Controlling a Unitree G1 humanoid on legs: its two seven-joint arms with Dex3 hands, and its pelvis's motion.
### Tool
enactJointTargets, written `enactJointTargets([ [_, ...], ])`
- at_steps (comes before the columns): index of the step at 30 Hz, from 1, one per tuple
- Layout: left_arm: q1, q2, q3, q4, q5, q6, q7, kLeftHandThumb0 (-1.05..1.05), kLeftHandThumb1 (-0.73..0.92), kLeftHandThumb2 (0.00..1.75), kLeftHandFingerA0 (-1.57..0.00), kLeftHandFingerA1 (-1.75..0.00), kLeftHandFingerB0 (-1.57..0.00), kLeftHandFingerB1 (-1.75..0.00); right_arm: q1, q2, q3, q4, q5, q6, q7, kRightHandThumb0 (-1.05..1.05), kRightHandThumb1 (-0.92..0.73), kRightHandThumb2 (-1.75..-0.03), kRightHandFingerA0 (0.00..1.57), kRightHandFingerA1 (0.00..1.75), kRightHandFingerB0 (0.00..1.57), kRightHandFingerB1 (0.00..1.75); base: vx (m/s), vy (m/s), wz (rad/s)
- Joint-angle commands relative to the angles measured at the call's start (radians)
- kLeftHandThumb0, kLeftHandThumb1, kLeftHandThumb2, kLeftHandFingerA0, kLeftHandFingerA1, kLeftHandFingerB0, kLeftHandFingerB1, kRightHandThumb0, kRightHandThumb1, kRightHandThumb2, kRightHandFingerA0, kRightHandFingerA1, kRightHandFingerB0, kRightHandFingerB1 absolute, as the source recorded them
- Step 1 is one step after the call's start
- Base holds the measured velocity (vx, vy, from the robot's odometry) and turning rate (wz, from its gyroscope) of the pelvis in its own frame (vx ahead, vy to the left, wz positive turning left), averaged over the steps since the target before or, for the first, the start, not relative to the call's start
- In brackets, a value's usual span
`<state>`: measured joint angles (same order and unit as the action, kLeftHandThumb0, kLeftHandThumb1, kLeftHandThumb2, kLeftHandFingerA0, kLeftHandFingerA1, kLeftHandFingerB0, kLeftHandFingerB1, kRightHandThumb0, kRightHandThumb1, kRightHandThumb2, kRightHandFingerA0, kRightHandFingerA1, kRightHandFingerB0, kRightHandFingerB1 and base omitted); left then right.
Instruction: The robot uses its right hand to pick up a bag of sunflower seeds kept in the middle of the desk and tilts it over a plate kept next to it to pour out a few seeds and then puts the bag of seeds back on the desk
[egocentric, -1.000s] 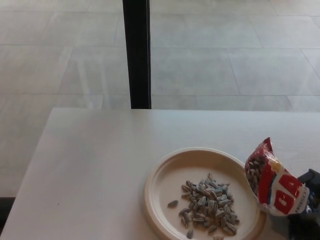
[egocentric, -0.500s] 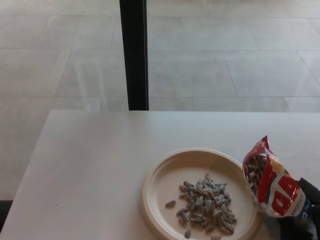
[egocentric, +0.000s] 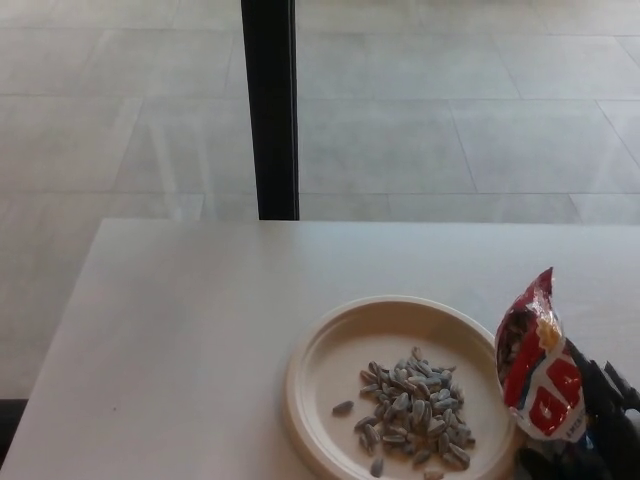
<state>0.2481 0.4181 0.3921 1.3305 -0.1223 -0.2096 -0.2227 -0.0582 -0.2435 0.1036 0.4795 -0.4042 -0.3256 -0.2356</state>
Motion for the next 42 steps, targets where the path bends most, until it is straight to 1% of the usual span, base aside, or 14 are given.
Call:
enactJointTargets([
  [1, -0.001, 0.003, 0.011, -0.001, -0.013, 0.006, 0.001, -0.72, 0.58, 0.58, -0.55, -0.54, -0.53, -0.38, 0.024, -0.067, 0.036, -0.031, -0.063, 0.233, 0.122, -1.05, -0.7, -0.63, 0.0, 0.0, 0.0, 0.0, 0.0, 0.0, 0.0],
  [2, -0.005, 0.0, 0.014, -0.001, -0.014, 0.008, 0.008, -0.68, 0.46, 0.87, -0.52, -0.62, -0.48, -0.52, 0.011, -0.08, 0.036, -0.038, -0.066, 0.243, 0.133, -1.05, -0.71, -0.64, 0.0, 0.0, 0.0, 0.0, 0.0, 0.0, 0.0],
  [6, -0.002, 0.002, -0.004, -0.001, 0.007, -0.007, 0.018, -0.67, 0.63, 0.59, -0.54, -0.51, -0.51, -0.38, 0.009, -0.103, 0.022, -0.073, -0.049, 0.268, 0.159, -1.05, -0.68, -0.63, 0.0, 0.0, 0.0, 0.0, 0.0, 0.0, 0.0],
  [8, -0.003, 0.002, 0.007, 0.002, -0.006, 0.007, 0.012, -0.71, 0.48, 0.88, -0.51, -0.6, -0.44, -0.51, 0.013, -0.12, 0.01, -0.093, -0.049, 0.275, 0.157, -1.05, -0.68, -0.63, 0.0, 0.0, 0.0, 0.0, 0.0, 0.0, 0.0],
  [9, 0.001, 0.002, 0.007, 0.0, -0.006, 0.002, 0.01, -0.69, 0.6, 0.59, -0.55, -0.53, -0.53, -0.39, 0.016, -0.126, 0.003, -0.106, -0.04, 0.282, 0.168, -1.05, -0.68, -0.62, 0.0, 0.0, 0.0, 0.0, 0.0, 0.0, 0.0],
  [16, 0.003, 0.001, 0.001, 0.0, 0.003, -0.001, 0.023, -0.71, 0.48, 0.88, -0.48, -0.6, -0.43, -0.51, 0.06, -0.174, -0.039, -0.257, -0.003, 0.328, 0.233, -1.05, -0.72, -0.65, 0.0, 0.0, 0.0, 0.0, 0.0, 0.0, 0.0],
  [17, 0.003, 0.001, 0.001, -0.001, 0.003, -0.002, 0.021, -0.71, 0.61, 0.59, -0.55, -0.52, -0.49, -0.37, 0.07, -0.18, -0.042, -0.28, 0.0, 0.332, 0.243, -1.05, -0.72, -0.66, 0.0, 0.0, 0.0, 0.0, 0.0, 0.0, 0.0],
  [20, 0.0, -0.001, 0.009, 0.0, -0.004, 0.004, 0.027, -0.7, 0.6, 0.58, -0.58, -0.54, -0.5, -0.37, 0.107, -0.201, -0.061, -0.362, 0.022, 0.345, 0.287, -1.05, -0.71, -0.66, 0.0, 0.0, 0.0, 0.0, 0.0, 0.0, 0.0],
  [21, -0.002, -0.001, 0.012, 0.0, -0.006, 0.005, 0.024, -0.69, 0.61, 0.59, -0.56, -0.54, -0.5, -0.37, 0.112, -0.205, -0.068, -0.381, 0.036, 0.345, 0.303, -1.04, -0.58, -1.02, 0.0, 0.26, 0.0, 0.0, 0.0, 0.0, 0.0],
  [22, -0.004, 0.001, 0.006, -0.003, 0.0, 0.005, 0.024, -0.7, 0.63, 0.59, -0.55, -0.53, -0.5, -0.37, 0.124, -0.209, -0.08, -0.417, 0.059, 0.351, 0.328, -1.05, -0.73, -0.67, 0.0, 0.0, 0.0, 0.0, 0.0, 0.0, 0.0],
  [28, -0.011, 0.001, 0.014, 0.002, -0.006, 0.014, 0.022, -0.67, 0.61, 0.59, -0.57, -0.54, -0.51, -0.38, 0.216, -0.264, -0.106, -0.58, 0.092, 0.394, 0.435, -1.05, -0.72, -0.65, 0.0, 0.0, 0.0, 0.0, 0.0, 0.0, 0.0],
  [31, -0.01, 0.005, 0.003, -0.002, 0.005, 0.0, 0.023, -0.71, 0.48, 0.88, -0.5, -0.6, -0.45, -0.51, 0.275, -0.303, -0.125, -0.654, 0.123, 0.409, 0.495, -1.05, -0.71, -0.63, 0.0, 0.0, 0.0, 0.0, 0.0, 0.0, 0.0],
  [37, -0.006, 0.008, 0.001, -0.005, 0.005, -0.007, 0.011, -0.67, 0.63, 0.6, -0.49, -0.5, -0.48, -0.38, 0.465, -0.435, -0.207, -0.739, 0.209, 0.352, 0.645, -1.03, -0.59, -0.84, 0.0, 0.0, 0.0, 0.0, 0.0, 0.0, 0.0],
  [42, -0.003, 0.008, 0.01, -0.007, -0.009, -0.013, 0.0, -0.71, 0.6, 0.59, -0.51, -0.57, -0.52, -0.4, 0.616, -0.471, -0.384, -0.722, 0.379, 0.292, 0.748, -1.02, -0.68, -0.62, 0.0, 0.0, 0.0, 0.0, 0.0, 0.0, 0.0],
])
